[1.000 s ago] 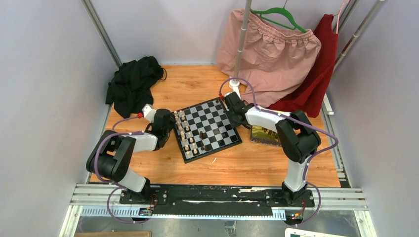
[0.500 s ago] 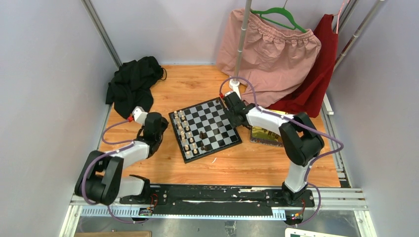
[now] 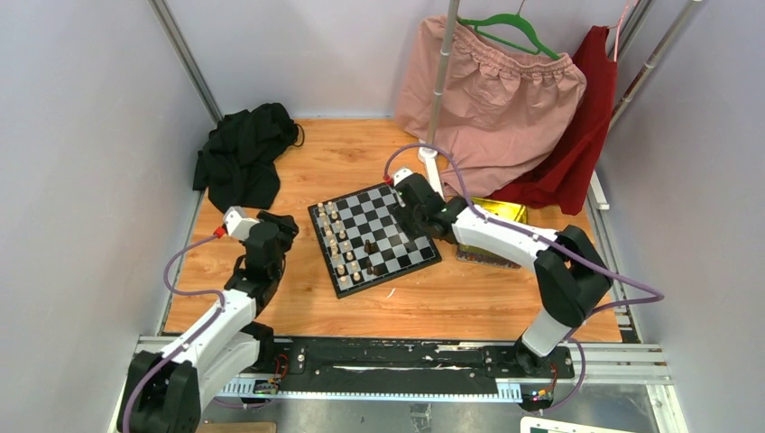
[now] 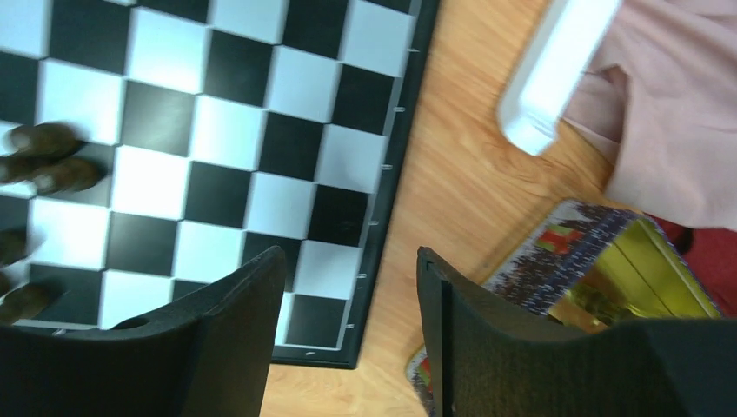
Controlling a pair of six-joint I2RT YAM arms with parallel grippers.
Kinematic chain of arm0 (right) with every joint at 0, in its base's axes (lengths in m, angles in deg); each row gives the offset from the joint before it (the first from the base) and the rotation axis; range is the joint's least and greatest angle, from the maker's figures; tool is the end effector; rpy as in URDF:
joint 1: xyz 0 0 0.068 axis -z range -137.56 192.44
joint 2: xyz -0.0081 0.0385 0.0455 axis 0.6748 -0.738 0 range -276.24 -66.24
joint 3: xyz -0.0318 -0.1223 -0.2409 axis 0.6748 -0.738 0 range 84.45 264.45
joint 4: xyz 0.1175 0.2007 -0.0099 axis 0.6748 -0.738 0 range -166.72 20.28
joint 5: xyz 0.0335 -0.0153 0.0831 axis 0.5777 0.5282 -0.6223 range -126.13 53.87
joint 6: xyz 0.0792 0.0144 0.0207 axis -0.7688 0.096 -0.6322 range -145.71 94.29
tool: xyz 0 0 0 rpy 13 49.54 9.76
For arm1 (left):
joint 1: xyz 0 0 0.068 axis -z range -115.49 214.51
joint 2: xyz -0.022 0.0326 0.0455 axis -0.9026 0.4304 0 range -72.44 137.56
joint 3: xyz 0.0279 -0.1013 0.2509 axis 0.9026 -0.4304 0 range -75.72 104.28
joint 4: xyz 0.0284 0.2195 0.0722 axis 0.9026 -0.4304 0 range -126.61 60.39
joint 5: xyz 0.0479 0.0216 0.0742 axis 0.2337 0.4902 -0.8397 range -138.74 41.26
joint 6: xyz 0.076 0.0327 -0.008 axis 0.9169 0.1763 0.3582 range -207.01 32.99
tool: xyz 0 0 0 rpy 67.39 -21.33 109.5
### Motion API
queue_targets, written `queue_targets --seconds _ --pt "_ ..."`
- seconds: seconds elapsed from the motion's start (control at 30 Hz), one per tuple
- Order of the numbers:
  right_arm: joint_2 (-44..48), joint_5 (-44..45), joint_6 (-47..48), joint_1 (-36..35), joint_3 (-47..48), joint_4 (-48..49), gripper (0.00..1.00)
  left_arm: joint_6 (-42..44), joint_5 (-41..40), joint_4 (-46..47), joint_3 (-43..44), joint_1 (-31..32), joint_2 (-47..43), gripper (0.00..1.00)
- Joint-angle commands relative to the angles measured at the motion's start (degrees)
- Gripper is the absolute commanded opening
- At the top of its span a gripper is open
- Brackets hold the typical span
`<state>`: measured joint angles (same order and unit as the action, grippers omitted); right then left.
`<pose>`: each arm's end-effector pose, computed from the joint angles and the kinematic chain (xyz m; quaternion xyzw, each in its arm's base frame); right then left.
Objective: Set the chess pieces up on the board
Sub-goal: Adjust the chessboard at the center of the board, then pick up the chess piece from the chessboard.
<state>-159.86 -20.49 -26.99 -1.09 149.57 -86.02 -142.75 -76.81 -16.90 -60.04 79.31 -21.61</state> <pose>0.2712 0.2306 0.2253 -0.2808 0.8720 0.0290 0.3999 0.1933 -0.0157 0.1907 -0.4083 0.7082 -0.1470 0.5568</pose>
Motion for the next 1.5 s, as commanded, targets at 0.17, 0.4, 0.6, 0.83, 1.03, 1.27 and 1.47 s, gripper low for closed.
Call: queue_targets --seconds 0.17,0.4,0.6,0.83,1.03,1.27,1.47 --pt "0.4 -7.7 3.6 -6.9 -0.2 0.9 0.63 2.9 0.2 -2.1 -2.6 -0.2 -5.7 0.93" --pt "-1.2 -11.1 4.4 -9.4 0.7 2.1 0.57 3.4 0.3 -2.1 -3.6 -0.2 -6.7 1.00" --pt "-3.1 -14.7 6.0 -9.8 1.0 4.6 0.52 3.4 -0.2 -2.1 -4.2 -0.2 -8.0 1.00" --pt "-6.3 -17.7 7.4 -9.8 2.3 6.6 0.46 3.6 -0.5 -2.1 -4.5 -0.2 -8.6 1.00" --pt "-8.1 -19.4 8.1 -9.8 3.7 7.7 0.44 3.7 -1.1 -2.0 -4.4 -0.2 -8.3 1.00" --pt "-10.3 -20.5 8.7 -9.8 5.5 8.1 0.44 4.0 -1.5 -1.0 -4.6 -0.2 -7.2 1.00" --pt "-11.4 -21.1 8.9 -9.7 6.1 8.6 0.42 4.1 -1.7 -0.5 -4.5 -0.2 -6.8 1.00"
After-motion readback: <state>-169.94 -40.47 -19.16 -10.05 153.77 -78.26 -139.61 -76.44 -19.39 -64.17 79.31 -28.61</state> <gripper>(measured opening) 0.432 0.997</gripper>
